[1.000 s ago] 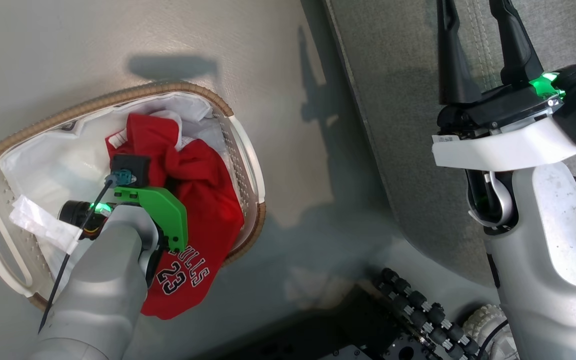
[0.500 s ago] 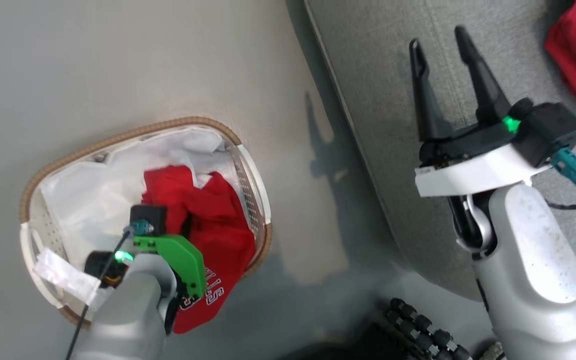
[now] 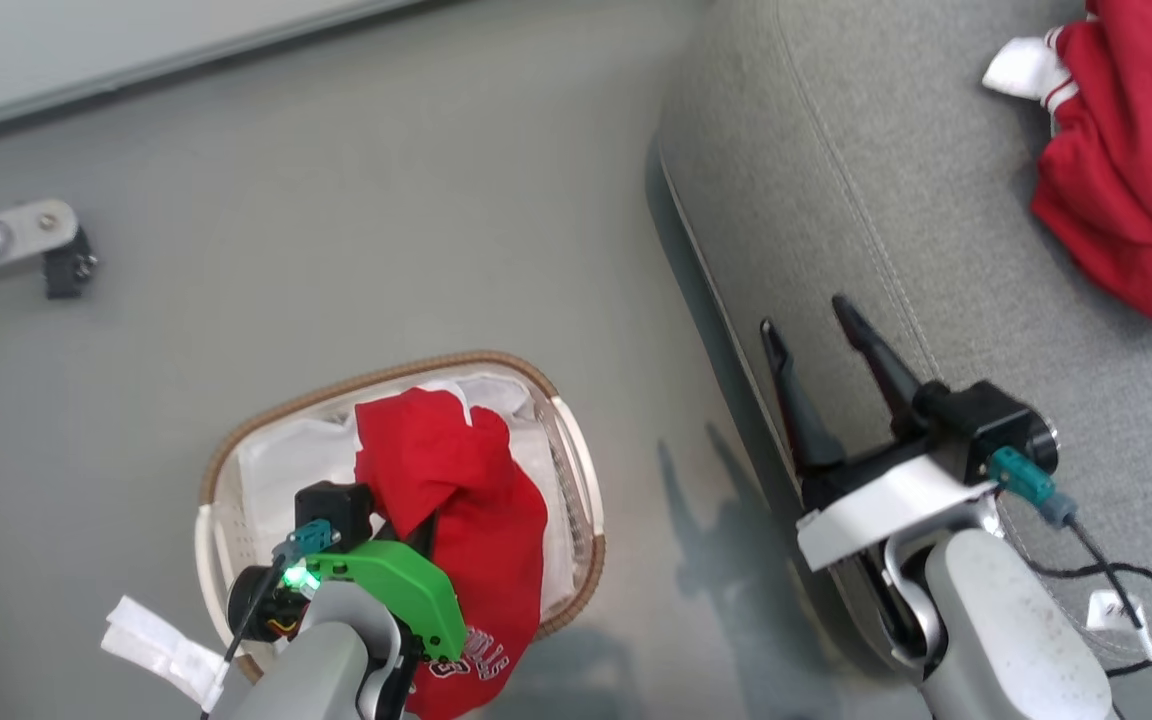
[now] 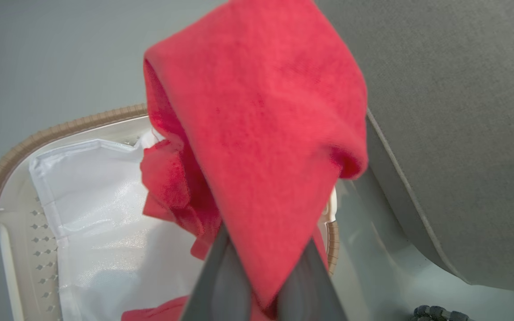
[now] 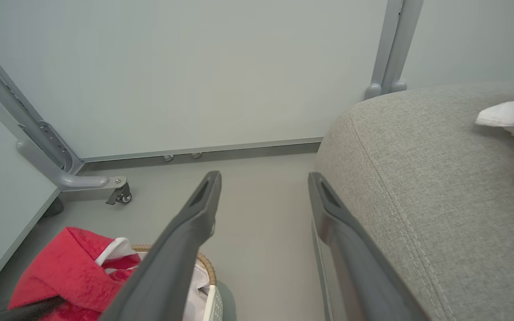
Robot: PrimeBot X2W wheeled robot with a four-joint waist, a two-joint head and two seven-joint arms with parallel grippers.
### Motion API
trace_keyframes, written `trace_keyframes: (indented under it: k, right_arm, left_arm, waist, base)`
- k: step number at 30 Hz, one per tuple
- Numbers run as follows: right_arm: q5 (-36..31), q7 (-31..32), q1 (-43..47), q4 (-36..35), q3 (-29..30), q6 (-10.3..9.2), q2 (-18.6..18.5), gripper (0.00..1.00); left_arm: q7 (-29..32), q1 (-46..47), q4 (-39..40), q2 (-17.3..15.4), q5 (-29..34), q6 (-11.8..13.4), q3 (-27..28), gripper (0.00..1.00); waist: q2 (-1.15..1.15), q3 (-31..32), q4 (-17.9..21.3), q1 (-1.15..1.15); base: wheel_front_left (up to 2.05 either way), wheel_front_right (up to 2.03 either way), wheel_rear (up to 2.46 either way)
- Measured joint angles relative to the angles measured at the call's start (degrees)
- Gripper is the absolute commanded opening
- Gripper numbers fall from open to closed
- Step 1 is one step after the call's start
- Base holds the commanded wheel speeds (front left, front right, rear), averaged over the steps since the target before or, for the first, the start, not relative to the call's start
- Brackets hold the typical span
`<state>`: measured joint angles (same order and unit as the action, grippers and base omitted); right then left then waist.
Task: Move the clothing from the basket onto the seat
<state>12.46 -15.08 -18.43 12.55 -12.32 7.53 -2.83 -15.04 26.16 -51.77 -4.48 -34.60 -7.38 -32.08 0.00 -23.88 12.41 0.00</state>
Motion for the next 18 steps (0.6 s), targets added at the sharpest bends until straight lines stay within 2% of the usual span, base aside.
trace_keyframes:
  k: [7,18]
  right_arm:
    - [-0.21,0.0,4.21,2.67,-0.92,0.0,0.02,1.0]
    - [-0.69,0.0,9.76,4.85,-1.13,0.0,0.01,1.0]
  left_arm:
    - [-0.09,-6.35,9.62,0.45,4.41,0.0,5.95,0.0]
    - [-0.1,-9.32,22.67,1.38,6.55,0.0,9.73,0.0]
  waist:
    - [0.0,7.76,-2.71,0.0]
    - [0.0,18.18,-5.82,0.0]
  base:
    - [0.0,0.0,0.0]
    - [0.0,0.0,0.0]
